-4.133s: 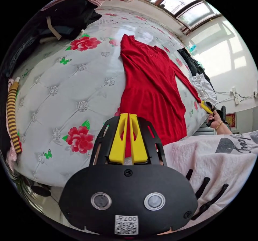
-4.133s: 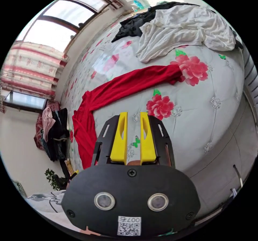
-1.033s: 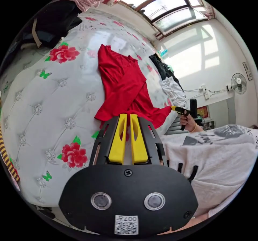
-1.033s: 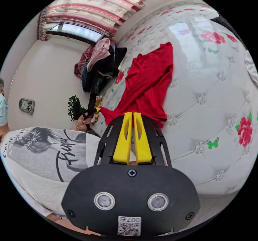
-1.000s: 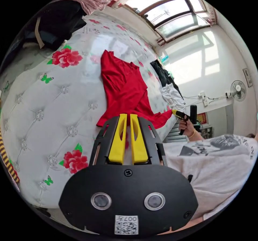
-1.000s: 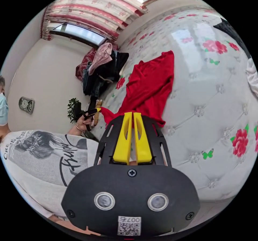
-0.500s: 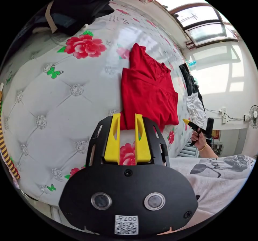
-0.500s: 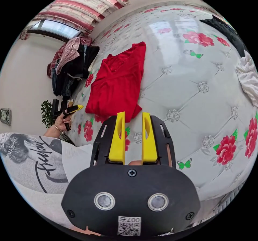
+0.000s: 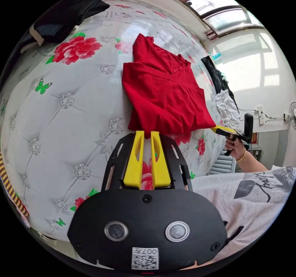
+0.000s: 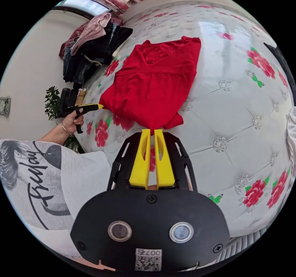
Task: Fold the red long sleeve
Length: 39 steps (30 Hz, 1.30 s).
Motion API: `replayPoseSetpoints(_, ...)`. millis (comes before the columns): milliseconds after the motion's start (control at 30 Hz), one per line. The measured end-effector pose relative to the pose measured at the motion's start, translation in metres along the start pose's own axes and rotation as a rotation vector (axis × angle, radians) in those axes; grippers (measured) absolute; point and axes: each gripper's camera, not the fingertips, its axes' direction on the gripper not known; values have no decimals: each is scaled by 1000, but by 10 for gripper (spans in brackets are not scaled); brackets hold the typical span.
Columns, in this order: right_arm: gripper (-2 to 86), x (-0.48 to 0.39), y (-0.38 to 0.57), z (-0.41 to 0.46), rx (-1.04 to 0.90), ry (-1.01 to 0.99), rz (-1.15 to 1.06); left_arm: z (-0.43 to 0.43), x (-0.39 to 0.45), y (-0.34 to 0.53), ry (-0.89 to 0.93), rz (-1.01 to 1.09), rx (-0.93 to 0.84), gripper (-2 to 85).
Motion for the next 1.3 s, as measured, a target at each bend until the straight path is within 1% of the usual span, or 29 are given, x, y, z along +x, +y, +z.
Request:
replayPoseSetpoints(133,-1,2,40,-32,84,-107,-16,-37,6,38,146,41,72,34)
replayPoseSetpoints(200,-1,1,58,-43,100,-146,-10,-53,9,55,180,40,77,32)
replayPoseSetpoints(267,-1,3,78,-57,101,-231,2,-72,8,73,268,22,71,31)
replayPoseSetpoints(400,0,23,82,-89,179,-356,56,-97,-1,65,364,-9,98,31)
replayPoseSetpoints(467,3,42,60,-108,250,-420,75,-106,-2,33,416,0,126,32)
replayPoseSetpoints(533,8,57,33,-117,291,-426,85,-105,-3,3,413,-8,162,38)
replayPoseSetpoints(600,20,73,2,-118,315,-368,107,-97,-8,-26,372,-39,205,45)
replayPoseSetpoints(633,29,82,-17,-115,303,-317,130,-88,-12,-42,346,-84,202,57)
replayPoseSetpoints(700,43,94,-39,-109,271,-235,139,-75,-18,-57,353,-115,186,75)
replayPoseSetpoints(800,69,118,-49,-93,244,-136,186,-57,-27,-58,253,-150,150,94)
replayPoseSetpoints(833,77,132,-46,-82,216,-135,230,-49,-32,-52,222,-169,124,101)
replayPoseSetpoints(900,86,154,-36,-63,182,-168,296,-38,-43,-38,217,-213,96,108)
replayPoseSetpoints(967,93,181,-18,-40,160,-222,390,-25,-54,-16,249,-263,66,114)
replayPoseSetpoints(1067,98,202,-4,-21,171,-277,460,-13,-60,2,288,-283,35,121)
replayPoseSetpoints(1200,93,211,-18,-1,154,-354,459,-3,-60,4,335,-280,36,118)
replayPoseSetpoints(1300,73,210,-45,6,103,-353,418,8,-61,-2,319,-275,-8,71)
